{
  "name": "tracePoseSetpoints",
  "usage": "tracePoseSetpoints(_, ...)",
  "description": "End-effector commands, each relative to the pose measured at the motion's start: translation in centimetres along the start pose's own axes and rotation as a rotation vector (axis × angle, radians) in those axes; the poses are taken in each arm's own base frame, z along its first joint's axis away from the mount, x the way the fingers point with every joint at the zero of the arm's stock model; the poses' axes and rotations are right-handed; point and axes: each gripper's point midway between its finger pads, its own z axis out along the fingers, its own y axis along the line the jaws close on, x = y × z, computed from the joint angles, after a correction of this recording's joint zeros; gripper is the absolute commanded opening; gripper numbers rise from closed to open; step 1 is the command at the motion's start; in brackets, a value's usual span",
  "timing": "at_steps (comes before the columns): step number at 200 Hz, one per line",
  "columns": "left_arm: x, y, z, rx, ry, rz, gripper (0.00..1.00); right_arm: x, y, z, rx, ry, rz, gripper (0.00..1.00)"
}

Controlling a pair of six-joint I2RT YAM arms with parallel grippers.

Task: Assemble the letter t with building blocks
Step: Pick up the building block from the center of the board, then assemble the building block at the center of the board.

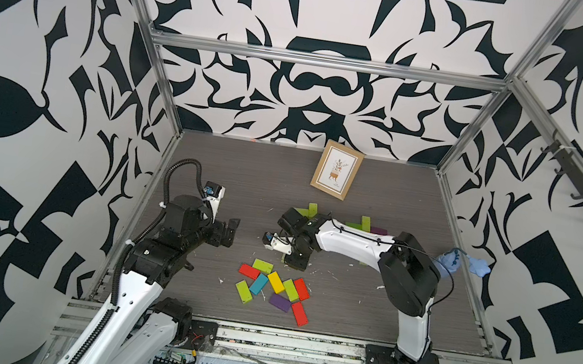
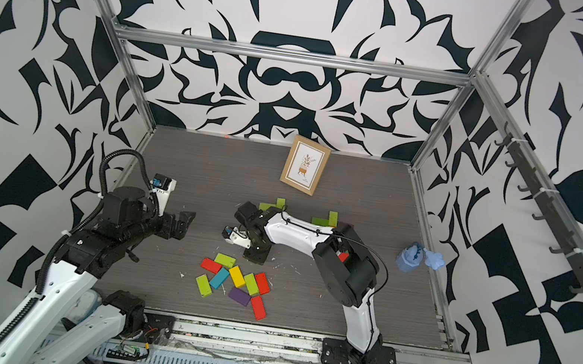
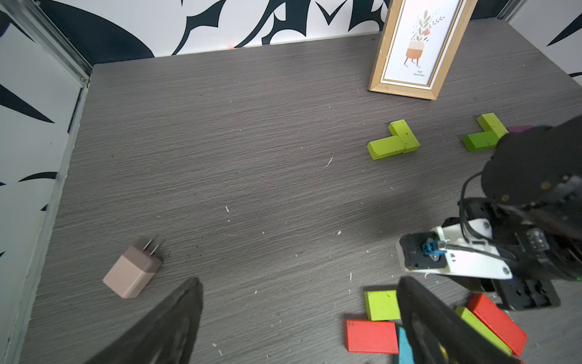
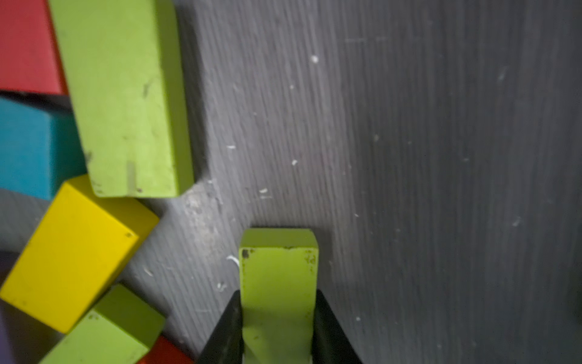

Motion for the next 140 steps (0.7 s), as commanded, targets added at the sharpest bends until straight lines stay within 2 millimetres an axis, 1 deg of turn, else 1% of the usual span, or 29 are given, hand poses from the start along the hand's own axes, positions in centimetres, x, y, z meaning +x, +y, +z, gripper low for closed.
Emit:
tracePoseSetpoints(1,0.8,0.0,0.0,0.002,0.026,-0.006,1.0,-1.4,-2.5,-4.9,0.064,-0.103,-0.073,0.0)
tracePoseSetpoints(31,0.9,0.0,0.0,0.002,0.026,-0.005,1.0,-0.6,-4.8,-7.5,0.121,-0.153,-0.194,0.0)
tracePoseSetpoints(47,0.8,0.0,-0.1,0.002,0.02,-0.005,1.0,-0.3,-7.0,-8.8,0.153,-0.2,-0.204,0.01)
tracePoseSetpoints(57,0.8,-0.1,-0.1,0.003,0.018,-0.004,1.0,0.3,-8.1,-9.4,0.154,-0.207,-0.235,0.01)
tracePoseSetpoints(67,0.8,-0.1,-0.1,0.003,0.018,-0.004,1.0,1.0,-9.5,-9.6,0.174,-0.191,-0.26,0.01)
tracePoseSetpoints(80,0.7,-0.1,-0.1,0.005,0.019,-0.005,1.0,1.3,-11.5,-10.2,0.203,-0.184,-0.264,0.0)
tracePoseSetpoints(89,0.8,-0.1,0.0,0.005,0.021,-0.005,1.0,1.5,-12.6,-10.5,0.203,-0.181,-0.258,0.0)
tracePoseSetpoints(107,0.7,-0.1,-0.1,0.004,0.019,-0.002,1.0,2.3,-13.8,-10.0,0.177,-0.136,-0.306,0.0)
tracePoseSetpoints(140,0.8,0.0,-0.1,0.003,0.017,-0.002,1.0,4.2,-16.5,-8.1,0.132,-0.03,-0.321,0.0)
